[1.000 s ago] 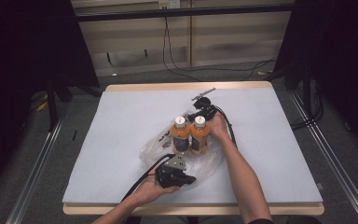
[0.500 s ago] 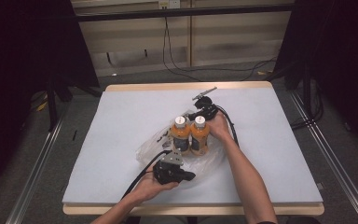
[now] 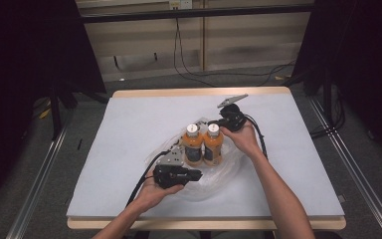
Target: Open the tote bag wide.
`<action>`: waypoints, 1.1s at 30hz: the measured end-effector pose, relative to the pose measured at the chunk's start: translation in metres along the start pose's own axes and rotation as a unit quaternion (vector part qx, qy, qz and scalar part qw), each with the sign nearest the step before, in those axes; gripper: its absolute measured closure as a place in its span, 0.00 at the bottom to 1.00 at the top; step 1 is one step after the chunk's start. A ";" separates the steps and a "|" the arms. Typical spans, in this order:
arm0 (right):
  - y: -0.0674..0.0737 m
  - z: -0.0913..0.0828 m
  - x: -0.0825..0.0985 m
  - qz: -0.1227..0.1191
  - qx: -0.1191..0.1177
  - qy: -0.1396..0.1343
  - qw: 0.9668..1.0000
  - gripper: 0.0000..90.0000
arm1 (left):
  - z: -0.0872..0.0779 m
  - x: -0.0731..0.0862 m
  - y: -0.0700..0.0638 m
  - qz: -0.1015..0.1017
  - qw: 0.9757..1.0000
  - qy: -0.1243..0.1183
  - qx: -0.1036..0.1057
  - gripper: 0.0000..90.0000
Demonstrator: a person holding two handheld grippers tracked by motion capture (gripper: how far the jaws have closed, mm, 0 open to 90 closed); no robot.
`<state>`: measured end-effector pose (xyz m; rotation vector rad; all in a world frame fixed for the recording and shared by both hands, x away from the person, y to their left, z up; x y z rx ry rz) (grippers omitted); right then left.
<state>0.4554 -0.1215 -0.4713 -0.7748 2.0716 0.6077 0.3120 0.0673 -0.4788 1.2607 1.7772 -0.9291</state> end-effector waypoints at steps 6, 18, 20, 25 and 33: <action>0.009 -0.025 0.009 0.002 -0.016 -0.031 0.999 1.00 | -0.009 -0.007 0.006 -0.008 1.000 -0.023 -0.019 0.76; 0.024 -0.074 0.019 -0.006 -0.008 -0.053 0.999 0.78 | -0.027 -0.019 0.011 0.002 0.997 -0.042 -0.060 0.39; 0.024 -0.082 0.023 -0.010 0.002 -0.052 0.999 0.74 | -0.031 -0.019 0.013 -0.001 0.997 -0.047 -0.067 0.34; 0.029 -0.103 0.035 -0.007 0.016 -0.059 0.998 0.56 | -0.050 -0.021 0.019 0.000 0.994 -0.060 -0.093 0.24; 0.038 -0.137 0.051 0.003 0.030 -0.082 0.996 0.38 | -0.079 -0.008 0.028 -0.003 0.989 -0.043 -0.143 0.16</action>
Point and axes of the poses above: each handheld gripper's, and its own axes: z roughly forward along the jaws, x roughly out of its underside, y roughly to its left, the point moved 5 cm from there along z, roughly forward along the jaws, and after that the axes turned 6 degrees about -y, right-handed, at the moved point
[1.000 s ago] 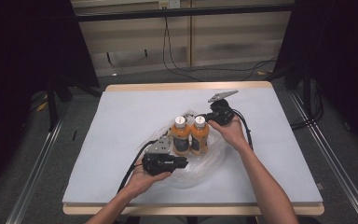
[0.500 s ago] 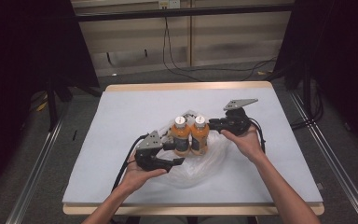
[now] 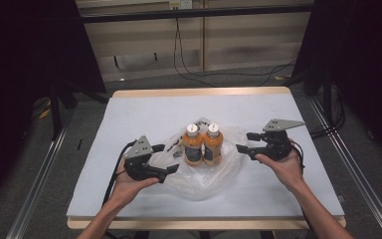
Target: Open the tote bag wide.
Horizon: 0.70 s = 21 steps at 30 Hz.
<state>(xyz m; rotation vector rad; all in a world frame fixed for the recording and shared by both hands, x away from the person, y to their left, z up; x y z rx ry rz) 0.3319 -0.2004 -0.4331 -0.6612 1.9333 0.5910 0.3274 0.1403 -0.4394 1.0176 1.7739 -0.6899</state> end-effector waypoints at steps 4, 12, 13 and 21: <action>0.003 -0.020 0.010 0.004 0.014 -0.016 1.000 0.33 | -0.019 0.014 0.010 -0.019 1.000 0.005 -0.025 0.10; 0.003 -0.050 0.027 0.024 0.040 -0.029 0.998 0.24 | -0.053 0.033 0.022 -0.042 0.997 -0.001 -0.058 0.07; 0.001 -0.055 0.030 0.028 0.045 -0.031 0.998 0.23 | -0.055 0.036 0.022 -0.046 0.997 -0.002 -0.058 0.07; -0.016 -0.072 0.068 0.043 0.090 -0.012 0.995 0.21 | -0.067 0.064 0.032 -0.065 0.994 0.007 -0.093 0.07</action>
Point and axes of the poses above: each handheld gripper's, and its own axes: z roughly forward along the jaws, x roughly out of its underside, y roughly to its left, the point moved 5 cm from there along z, roughly forward along the jaws, and after that the axes turned 6 degrees about -y, right-handed, at the moved point
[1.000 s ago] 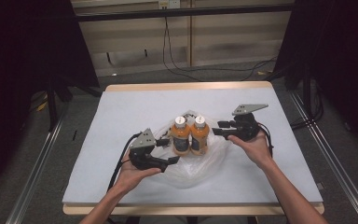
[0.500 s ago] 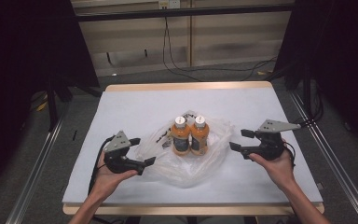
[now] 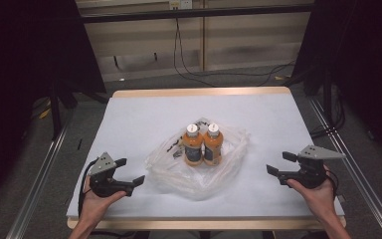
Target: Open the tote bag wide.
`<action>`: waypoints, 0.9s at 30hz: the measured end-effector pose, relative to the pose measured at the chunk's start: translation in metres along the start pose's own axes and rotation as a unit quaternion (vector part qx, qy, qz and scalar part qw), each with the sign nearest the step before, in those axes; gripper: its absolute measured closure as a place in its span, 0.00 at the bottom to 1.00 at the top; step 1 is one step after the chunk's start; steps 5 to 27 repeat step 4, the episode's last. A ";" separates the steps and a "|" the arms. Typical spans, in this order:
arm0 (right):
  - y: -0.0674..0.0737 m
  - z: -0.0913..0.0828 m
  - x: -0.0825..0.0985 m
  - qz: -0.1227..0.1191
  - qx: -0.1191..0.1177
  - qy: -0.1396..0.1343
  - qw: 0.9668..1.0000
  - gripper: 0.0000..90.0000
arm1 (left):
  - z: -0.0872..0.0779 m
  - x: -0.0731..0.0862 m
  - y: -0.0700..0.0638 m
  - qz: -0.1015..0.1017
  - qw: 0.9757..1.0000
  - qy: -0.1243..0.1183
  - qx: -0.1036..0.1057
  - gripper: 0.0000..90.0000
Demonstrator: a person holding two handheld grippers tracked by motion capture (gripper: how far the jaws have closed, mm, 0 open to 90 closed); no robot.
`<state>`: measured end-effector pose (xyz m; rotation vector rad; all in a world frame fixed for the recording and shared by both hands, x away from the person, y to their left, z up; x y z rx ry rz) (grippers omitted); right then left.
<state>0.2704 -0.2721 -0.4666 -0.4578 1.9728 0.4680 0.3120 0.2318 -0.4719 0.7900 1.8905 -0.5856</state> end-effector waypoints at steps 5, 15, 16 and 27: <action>-0.003 -0.003 0.006 0.008 0.007 0.000 1.000 0.20 | 0.001 0.005 0.002 -0.001 1.000 0.007 -0.003 0.07; -0.003 -0.003 0.006 0.008 0.007 0.000 1.000 0.20 | 0.001 0.005 0.002 -0.001 1.000 0.007 -0.003 0.07; -0.003 -0.003 0.006 0.008 0.007 0.000 1.000 0.20 | 0.001 0.005 0.002 -0.001 1.000 0.007 -0.003 0.07; -0.003 -0.003 0.006 0.008 0.007 0.000 1.000 0.20 | 0.001 0.005 0.002 -0.001 1.000 0.007 -0.003 0.07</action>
Point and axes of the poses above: each handheld gripper's, and its own axes: z roughly forward along the jaws, x roughly out of its underside, y roughly to its left, the point moved 5 cm from there along z, roughly forward along the jaws, and after that the axes turned 6 degrees about -y, right-handed, at the moved point
